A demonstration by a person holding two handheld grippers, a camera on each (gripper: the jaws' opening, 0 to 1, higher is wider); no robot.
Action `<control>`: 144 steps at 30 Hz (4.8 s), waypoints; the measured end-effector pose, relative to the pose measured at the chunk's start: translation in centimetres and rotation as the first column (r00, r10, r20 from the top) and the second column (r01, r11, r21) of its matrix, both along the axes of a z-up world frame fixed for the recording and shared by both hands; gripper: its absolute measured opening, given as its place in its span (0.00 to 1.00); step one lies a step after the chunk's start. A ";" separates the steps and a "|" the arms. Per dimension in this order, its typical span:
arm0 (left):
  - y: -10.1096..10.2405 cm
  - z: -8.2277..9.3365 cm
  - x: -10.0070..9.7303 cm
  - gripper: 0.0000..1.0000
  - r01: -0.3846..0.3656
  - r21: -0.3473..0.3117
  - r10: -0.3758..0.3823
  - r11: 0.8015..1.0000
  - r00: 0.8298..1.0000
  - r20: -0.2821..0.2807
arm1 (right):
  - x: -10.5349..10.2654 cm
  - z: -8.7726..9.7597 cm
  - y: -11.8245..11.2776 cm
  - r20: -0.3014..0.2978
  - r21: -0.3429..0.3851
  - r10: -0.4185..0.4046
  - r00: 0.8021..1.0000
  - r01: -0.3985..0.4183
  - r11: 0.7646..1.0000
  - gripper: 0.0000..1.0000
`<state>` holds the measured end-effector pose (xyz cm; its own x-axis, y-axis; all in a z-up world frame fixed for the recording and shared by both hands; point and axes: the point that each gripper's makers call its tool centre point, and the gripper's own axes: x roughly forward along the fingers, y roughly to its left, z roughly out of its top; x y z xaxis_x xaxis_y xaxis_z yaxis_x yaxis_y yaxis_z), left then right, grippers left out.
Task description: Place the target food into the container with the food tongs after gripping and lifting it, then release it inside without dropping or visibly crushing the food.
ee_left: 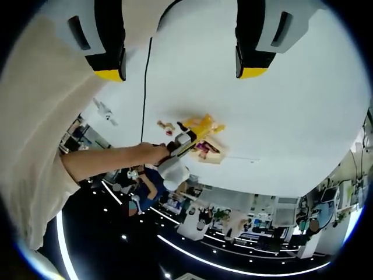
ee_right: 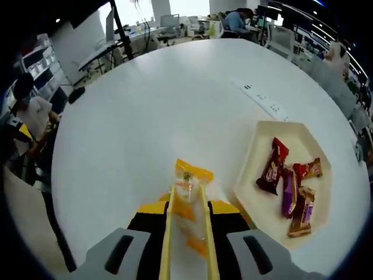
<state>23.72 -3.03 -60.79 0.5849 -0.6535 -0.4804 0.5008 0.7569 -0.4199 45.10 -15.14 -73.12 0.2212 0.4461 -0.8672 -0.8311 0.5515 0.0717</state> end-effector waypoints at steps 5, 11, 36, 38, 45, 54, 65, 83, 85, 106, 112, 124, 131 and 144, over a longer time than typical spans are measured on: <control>-0.1 0.1 0.1 0.77 0.003 0.000 -0.003 1.000 1.000 0.002 | 0.3 0.0 -0.1 0.013 -0.006 0.009 1.000 -0.009 1.000 0.25; -0.1 0.0 0.0 0.77 0.001 -0.001 -0.001 1.000 1.000 0.000 | 0.5 0.4 -0.1 0.031 0.012 0.003 1.000 -0.003 1.000 0.24; 0.0 -0.4 0.2 0.76 -0.017 -0.028 0.017 0.999 1.000 0.009 | -1.1 0.9 -0.6 -0.121 -0.124 -0.014 0.993 -0.001 0.992 0.25; 0.0 -0.3 0.4 0.76 -0.018 -0.035 0.019 0.999 1.000 0.018 | -1.2 1.0 -0.5 -0.144 -0.127 -0.042 0.989 0.024 0.992 0.25; 0.7 -0.2 0.8 0.76 -0.012 -0.054 0.013 0.998 0.999 0.032 | -1.0 1.8 -0.2 -0.163 -0.155 -0.076 0.984 0.051 0.987 0.25; 2.2 -0.2 0.9 0.76 0.022 -0.066 -0.020 0.998 0.999 0.039 | -1.2 1.6 0.0 -0.208 -0.216 -0.145 0.967 0.099 0.971 0.25; 4.7 -0.7 0.6 0.76 0.037 -0.066 -0.035 0.997 0.999 0.021 | -0.5 0.6 0.3 -0.218 -0.246 -0.204 0.954 0.148 0.958 0.25; 5.7 -1.2 1.1 0.76 0.067 -0.065 -0.067 0.996 0.998 0.000 | -0.1 -0.5 1.1 -0.218 -0.246 -0.235 0.947 0.180 0.952 0.26; 5.7 -1.3 1.1 0.76 0.068 -0.065 -0.068 0.996 0.998 -0.003 | -0.1 -0.6 1.2 -0.224 -0.242 -0.233 0.946 0.177 0.954 0.26; 5.3 -1.2 0.6 0.76 0.067 -0.062 -0.068 0.996 0.998 -0.012 | -0.1 -1.1 2.0 -0.215 -0.189 -0.211 0.954 0.171 0.967 0.26; 5.6 -1.2 0.4 0.76 0.063 -0.058 -0.064 0.996 0.998 -0.011 | -0.1 -1.1 2.0 -0.201 -0.185 -0.202 0.958 0.166 0.969 0.25; 6.0 -1.2 -0.1 0.75 0.060 -0.052 -0.060 0.997 0.998 -0.010 | 0.3 -0.7 2.3 -0.116 -0.158 -0.194 0.974 0.175 0.972 0.25; 6.1 -1.3 -0.7 0.75 0.060 -0.048 -0.060 0.997 0.998 -0.014 | 0.1 -0.4 2.7 -0.097 -0.138 -0.178 0.979 0.164 0.977 0.24; 5.8 -1.1 -0.7 0.75 0.069 -0.052 -0.069 0.996 0.998 -0.002 | -0.2 1.3 2.8 -0.104 -0.099 -0.195 0.975 0.185 0.978 0.24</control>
